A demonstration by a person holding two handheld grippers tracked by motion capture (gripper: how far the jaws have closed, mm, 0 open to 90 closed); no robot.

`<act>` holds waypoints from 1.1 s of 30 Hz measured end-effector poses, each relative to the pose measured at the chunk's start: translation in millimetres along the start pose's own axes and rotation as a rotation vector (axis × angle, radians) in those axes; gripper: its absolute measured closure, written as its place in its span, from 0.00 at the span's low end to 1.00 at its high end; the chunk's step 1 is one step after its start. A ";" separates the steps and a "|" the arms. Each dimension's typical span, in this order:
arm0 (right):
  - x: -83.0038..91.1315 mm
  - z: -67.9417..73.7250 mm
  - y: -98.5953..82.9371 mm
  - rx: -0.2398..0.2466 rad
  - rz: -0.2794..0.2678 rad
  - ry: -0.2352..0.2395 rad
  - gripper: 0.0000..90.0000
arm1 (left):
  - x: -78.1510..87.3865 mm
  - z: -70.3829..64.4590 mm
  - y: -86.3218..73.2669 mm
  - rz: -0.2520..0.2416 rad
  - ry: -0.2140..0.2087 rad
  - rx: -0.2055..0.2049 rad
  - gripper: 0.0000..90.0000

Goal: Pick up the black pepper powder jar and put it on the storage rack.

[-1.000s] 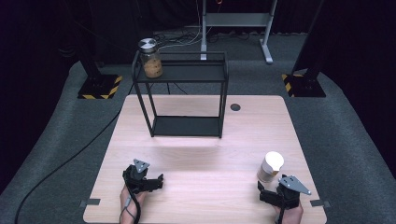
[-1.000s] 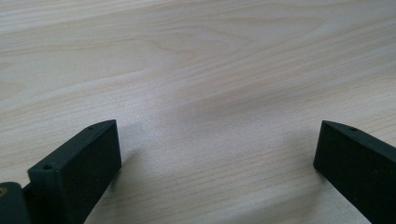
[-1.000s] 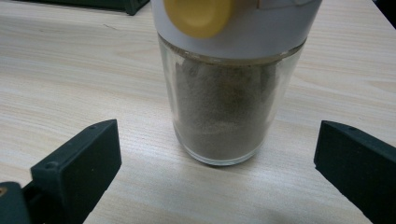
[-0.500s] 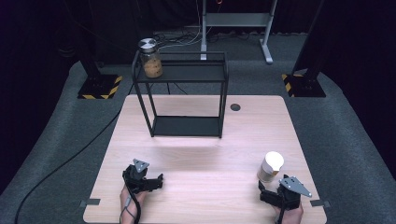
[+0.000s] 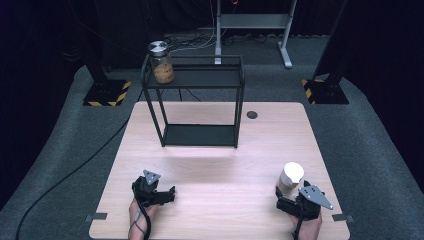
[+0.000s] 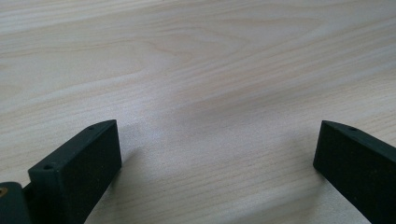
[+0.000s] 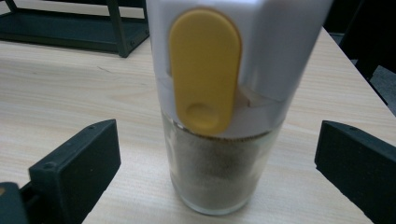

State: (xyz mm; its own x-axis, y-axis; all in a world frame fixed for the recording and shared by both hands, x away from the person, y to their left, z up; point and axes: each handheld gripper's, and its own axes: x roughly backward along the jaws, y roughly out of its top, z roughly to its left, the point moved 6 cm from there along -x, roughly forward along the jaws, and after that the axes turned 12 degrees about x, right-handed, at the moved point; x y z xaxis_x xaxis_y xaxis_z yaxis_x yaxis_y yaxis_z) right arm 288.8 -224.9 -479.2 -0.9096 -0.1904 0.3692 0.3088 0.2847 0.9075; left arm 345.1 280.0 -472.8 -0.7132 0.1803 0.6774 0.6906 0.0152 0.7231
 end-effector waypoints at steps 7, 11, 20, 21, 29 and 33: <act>-6.7 3.9 -4.7 0.004 -0.032 -0.023 0.00 | 0.1 -1.3 -0.9 -0.006 0.003 -0.005 0.00; -12.1 3.8 -2.1 0.002 -0.039 -0.012 0.00 | 0.3 -1.6 -1.0 -0.007 0.002 -0.010 0.00; -16.7 -7.9 -4.9 -0.033 -0.081 0.039 0.33 | -0.1 0.7 0.1 0.004 -0.012 0.000 0.00; -17.0 -6.5 -4.1 -0.021 -0.080 0.033 0.33 | -0.2 1.1 0.3 0.005 -0.014 0.001 0.00; -16.8 -5.5 -3.1 -0.021 -0.074 0.025 0.33 | -0.3 1.7 0.6 0.008 -0.016 0.003 0.00; -16.2 -7.4 -3.0 -0.036 -0.073 0.029 0.33 | -0.3 1.7 0.6 0.008 -0.018 0.002 0.00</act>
State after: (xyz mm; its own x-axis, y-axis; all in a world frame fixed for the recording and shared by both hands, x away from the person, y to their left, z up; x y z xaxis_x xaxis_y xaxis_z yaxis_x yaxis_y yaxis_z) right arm 304.7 -229.6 -486.5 -0.9219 -0.2362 0.3072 0.2525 0.2353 0.9386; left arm 345.9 281.7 -472.9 -0.7052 0.1977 0.6809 0.6967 0.0155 0.7172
